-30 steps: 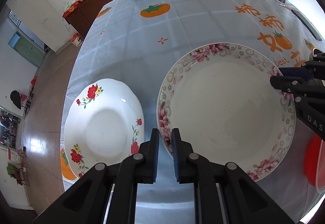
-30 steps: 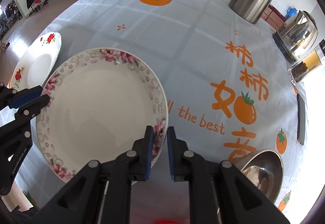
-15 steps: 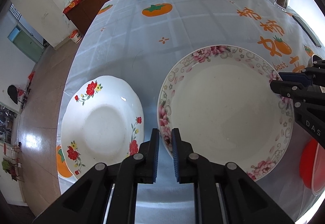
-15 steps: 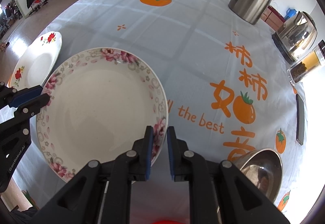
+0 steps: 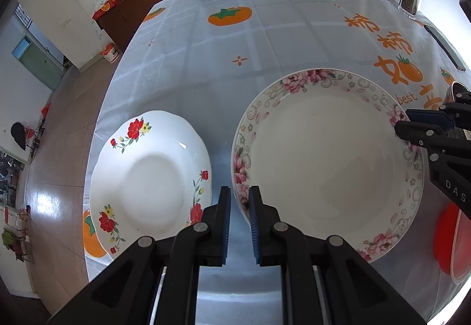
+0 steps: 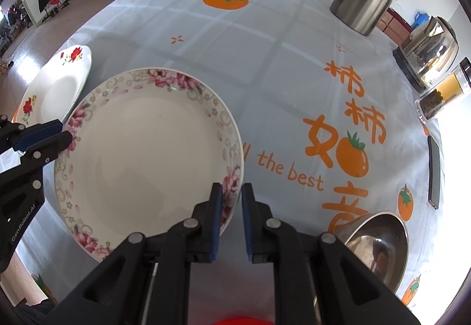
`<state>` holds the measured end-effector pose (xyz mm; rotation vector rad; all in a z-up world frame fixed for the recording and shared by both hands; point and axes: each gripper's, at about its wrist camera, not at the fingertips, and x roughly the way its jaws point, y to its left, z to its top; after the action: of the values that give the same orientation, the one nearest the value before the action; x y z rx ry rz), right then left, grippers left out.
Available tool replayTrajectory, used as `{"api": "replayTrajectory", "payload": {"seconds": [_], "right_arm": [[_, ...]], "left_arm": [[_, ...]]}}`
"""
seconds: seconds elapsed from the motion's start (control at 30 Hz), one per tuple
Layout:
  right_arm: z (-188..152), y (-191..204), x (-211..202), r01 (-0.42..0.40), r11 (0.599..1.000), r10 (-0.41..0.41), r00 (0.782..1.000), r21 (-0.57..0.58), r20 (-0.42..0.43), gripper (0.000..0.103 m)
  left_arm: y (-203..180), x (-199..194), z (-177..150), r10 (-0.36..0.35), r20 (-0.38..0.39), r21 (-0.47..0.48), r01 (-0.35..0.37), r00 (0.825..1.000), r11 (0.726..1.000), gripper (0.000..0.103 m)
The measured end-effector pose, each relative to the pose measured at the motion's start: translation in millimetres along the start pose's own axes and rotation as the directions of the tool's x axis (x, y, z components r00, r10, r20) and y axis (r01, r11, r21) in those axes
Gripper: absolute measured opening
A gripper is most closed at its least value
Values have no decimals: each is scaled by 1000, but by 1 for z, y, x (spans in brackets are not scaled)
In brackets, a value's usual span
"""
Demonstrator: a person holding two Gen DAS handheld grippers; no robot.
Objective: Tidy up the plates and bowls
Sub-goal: 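Lower the pink-floral plate onto the blue-patterned plate with both grippers, then open both grippers and withdraw from the stacked plate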
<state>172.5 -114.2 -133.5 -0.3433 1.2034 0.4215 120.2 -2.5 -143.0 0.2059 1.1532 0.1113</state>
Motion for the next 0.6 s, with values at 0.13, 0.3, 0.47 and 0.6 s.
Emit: {"api": "replayTrajectory", "payload": {"seconds": [0.13,0.3,0.47,0.6], "right_arm": [[-1,-1,-2,-3,1000,3,1000,5,3,13],[-2,-4,-9,-21,999,20,1000,33,21,15],[-5,-6,-19,-37,998,34,999,59,42,22],[-6,-4,-30,-67,994,61,995,83,74,44]], "left_arm": [[3,-3,0,3,5,-16,-3,1000,1000,14],[9,-7,-2,0,8,-42,1,1000,999,14],[17,-9,-7,-25,-7,-75,25,1000,997,15],[23,-15,-13,-46,-10,-97,45,999,994,15]]}}
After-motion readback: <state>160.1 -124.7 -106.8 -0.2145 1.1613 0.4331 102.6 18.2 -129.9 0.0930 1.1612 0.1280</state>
